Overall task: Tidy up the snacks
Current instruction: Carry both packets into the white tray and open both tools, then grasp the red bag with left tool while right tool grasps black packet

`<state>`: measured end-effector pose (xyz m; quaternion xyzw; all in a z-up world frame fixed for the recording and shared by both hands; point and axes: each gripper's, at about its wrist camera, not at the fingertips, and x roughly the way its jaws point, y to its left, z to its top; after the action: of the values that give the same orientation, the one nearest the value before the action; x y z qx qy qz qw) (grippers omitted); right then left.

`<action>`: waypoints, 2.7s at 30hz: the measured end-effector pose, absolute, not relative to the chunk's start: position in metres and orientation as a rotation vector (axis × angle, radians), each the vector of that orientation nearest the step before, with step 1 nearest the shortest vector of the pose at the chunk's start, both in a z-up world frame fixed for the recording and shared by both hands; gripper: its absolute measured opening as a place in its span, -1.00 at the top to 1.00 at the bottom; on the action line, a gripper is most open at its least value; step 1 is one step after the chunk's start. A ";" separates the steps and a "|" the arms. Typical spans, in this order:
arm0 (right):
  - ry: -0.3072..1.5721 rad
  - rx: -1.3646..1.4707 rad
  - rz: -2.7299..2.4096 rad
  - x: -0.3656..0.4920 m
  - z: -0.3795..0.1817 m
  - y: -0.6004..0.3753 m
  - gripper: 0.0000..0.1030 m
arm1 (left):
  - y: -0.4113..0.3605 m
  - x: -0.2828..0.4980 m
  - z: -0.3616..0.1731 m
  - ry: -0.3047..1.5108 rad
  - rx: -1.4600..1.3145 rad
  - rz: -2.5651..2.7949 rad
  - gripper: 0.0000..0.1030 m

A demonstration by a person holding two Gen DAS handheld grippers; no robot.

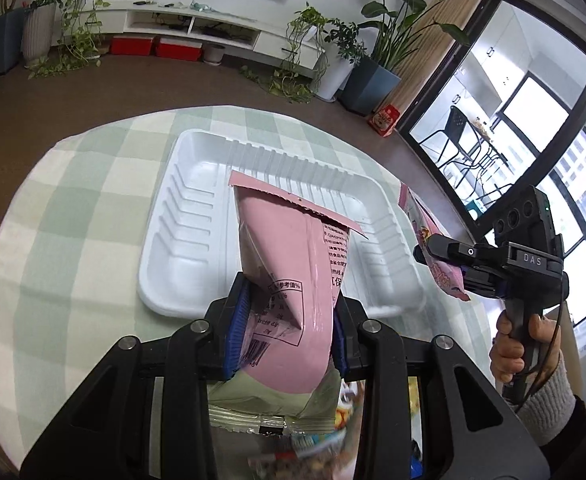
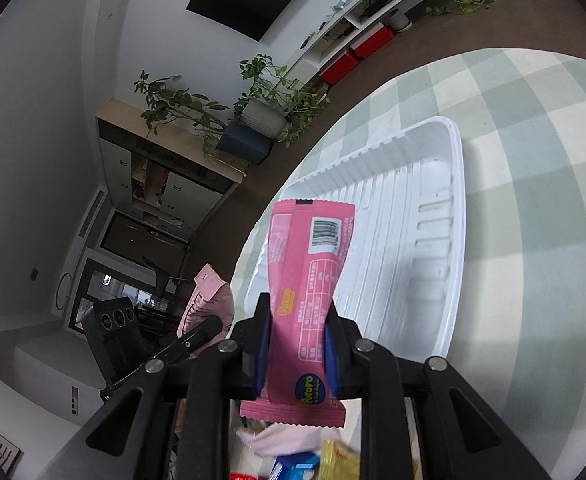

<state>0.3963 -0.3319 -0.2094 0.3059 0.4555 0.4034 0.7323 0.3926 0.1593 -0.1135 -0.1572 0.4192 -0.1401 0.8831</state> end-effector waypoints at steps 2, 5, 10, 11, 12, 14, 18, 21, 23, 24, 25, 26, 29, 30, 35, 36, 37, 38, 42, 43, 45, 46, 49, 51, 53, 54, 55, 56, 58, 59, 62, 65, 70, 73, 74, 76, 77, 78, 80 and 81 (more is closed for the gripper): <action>1.014 0.671 0.876 0.406 -0.216 -0.329 0.52 | 0.158 0.408 -0.120 0.889 -0.315 -0.286 0.37; 1.030 0.660 0.855 0.420 -0.225 -0.326 0.52 | 0.157 0.432 -0.131 0.905 -0.310 -0.276 0.37; 1.045 0.614 0.821 0.441 -0.233 -0.313 0.51 | 0.154 0.459 -0.149 0.928 -0.288 -0.246 0.36; 1.042 0.599 0.817 0.439 -0.233 -0.313 0.51 | 0.154 0.462 -0.152 0.931 -0.293 -0.246 0.36; 1.041 0.588 0.810 0.440 -0.233 -0.312 0.51 | 0.154 0.467 -0.155 0.934 -0.298 -0.242 0.35; 1.036 0.554 0.794 0.443 -0.230 -0.309 0.50 | 0.156 0.474 -0.161 0.940 -0.296 -0.218 0.33; 1.023 0.480 0.761 0.440 -0.230 -0.306 0.38 | 0.157 0.488 -0.168 0.963 -0.295 -0.204 0.31; 0.994 0.418 0.729 0.437 -0.224 -0.302 0.14 | 0.155 0.495 -0.170 0.970 -0.266 -0.189 0.29; 0.979 0.394 0.719 0.433 -0.222 -0.303 0.11 | 0.154 0.497 -0.168 0.955 -0.231 -0.151 0.25; 0.969 0.387 0.712 0.431 -0.221 -0.305 0.10 | 0.154 0.497 -0.166 0.944 -0.211 -0.136 0.23; 0.962 0.377 0.704 0.429 -0.220 -0.306 0.10 | 0.154 0.498 -0.165 0.930 -0.198 -0.124 0.22; 0.954 0.369 0.696 0.428 -0.219 -0.308 0.10 | 0.155 0.497 -0.163 0.920 -0.196 -0.115 0.21; 0.932 0.353 0.688 0.423 -0.216 -0.314 0.10 | 0.161 0.497 -0.161 0.908 -0.224 -0.111 0.16; 0.927 0.351 0.691 0.419 -0.215 -0.317 0.10 | 0.163 0.496 -0.159 0.902 -0.235 -0.111 0.12; 0.901 0.315 0.708 0.401 -0.207 -0.318 0.10 | 0.171 0.487 -0.140 0.824 -0.258 -0.097 0.00; 0.899 0.306 0.712 0.397 -0.206 -0.316 0.10 | 0.171 0.484 -0.136 0.818 -0.253 -0.098 0.00; 0.896 0.297 0.715 0.394 -0.204 -0.315 0.10 | 0.170 0.481 -0.133 0.812 -0.246 -0.100 0.00; 0.891 0.293 0.718 0.391 -0.203 -0.316 0.10 | 0.168 0.478 -0.130 0.811 -0.234 -0.103 0.00; 0.881 0.280 0.738 0.378 -0.196 -0.315 0.09 | 0.162 0.456 -0.122 0.821 -0.213 -0.131 0.00; 0.877 0.275 0.744 0.374 -0.194 -0.316 0.09 | 0.161 0.447 -0.119 0.825 -0.205 -0.142 0.00; 0.871 0.264 0.756 0.363 -0.190 -0.317 0.02 | 0.159 0.424 -0.113 0.816 -0.192 -0.156 0.00; 0.867 0.258 0.764 0.356 -0.188 -0.319 0.00 | 0.159 0.414 -0.111 0.815 -0.192 -0.165 -0.01; 0.857 0.222 0.784 0.330 -0.183 -0.324 -0.04 | 0.154 0.374 -0.106 0.821 -0.161 -0.189 -0.01; 0.854 0.185 0.798 0.308 -0.181 -0.328 -0.05 | 0.150 0.345 -0.103 0.818 -0.144 -0.216 -0.01; 0.853 0.137 0.812 0.283 -0.180 -0.332 -0.06 | 0.143 0.315 -0.101 0.830 -0.119 -0.244 -0.01; 0.853 0.113 0.818 0.271 -0.179 -0.333 -0.08 | 0.139 0.300 -0.101 0.833 -0.109 -0.260 -0.01; 0.855 0.090 0.824 0.257 -0.180 -0.336 -0.08 | 0.135 0.284 -0.101 0.840 -0.096 -0.282 -0.06; 0.857 0.071 0.827 0.245 -0.181 -0.338 -0.10 | 0.130 0.269 -0.102 0.848 -0.084 -0.300 -0.13; 0.859 0.031 0.830 0.220 -0.184 -0.343 -0.14 | 0.120 0.238 -0.106 0.864 -0.057 -0.333 -0.15; 0.860 0.005 0.828 0.205 -0.186 -0.345 -0.17 | 0.115 0.225 -0.108 0.875 -0.050 -0.349 -0.15; 0.873 -0.062 0.828 0.174 -0.197 -0.348 -0.18 | 0.099 0.189 -0.119 0.925 -0.016 -0.383 -0.15; 0.898 -0.121 0.829 0.149 -0.212 -0.346 -0.18 | 0.087 0.165 -0.131 0.959 0.032 -0.390 -0.15; 0.924 -0.196 0.833 0.123 -0.231 -0.337 -0.18 | 0.082 0.151 -0.144 0.992 0.052 -0.381 -0.16; 0.915 -0.260 0.819 0.113 -0.238 -0.330 -0.18 | 0.080 0.149 -0.144 0.990 0.058 -0.375 -0.16; 0.914 -0.270 0.817 0.112 -0.239 -0.328 -0.18 | 0.080 0.148 -0.144 0.992 0.057 -0.373 -0.16; 0.912 -0.287 0.811 0.109 -0.241 -0.325 -0.18 | 0.079 0.151 -0.144 0.996 0.058 -0.374 -0.16; 0.909 -0.296 0.809 0.108 -0.242 -0.324 -0.18 | 0.079 0.151 -0.144 0.997 0.059 -0.375 -0.16; 0.905 -0.309 0.807 0.107 -0.243 -0.322 -0.18 | 0.078 0.152 -0.144 0.999 0.059 -0.376 -0.16; 0.897 -0.343 0.803 0.105 -0.243 -0.318 -0.18 | 0.077 0.151 -0.145 1.002 0.058 -0.386 -0.16; 0.894 -0.353 0.803 0.104 -0.244 -0.316 -0.17 | 0.076 0.151 -0.146 1.007 0.063 -0.390 -0.16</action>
<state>0.1039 -0.3160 -0.2439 -0.1651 0.4185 0.3757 0.8102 0.1512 0.0758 -0.1457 0.0298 0.4794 -0.1854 0.8573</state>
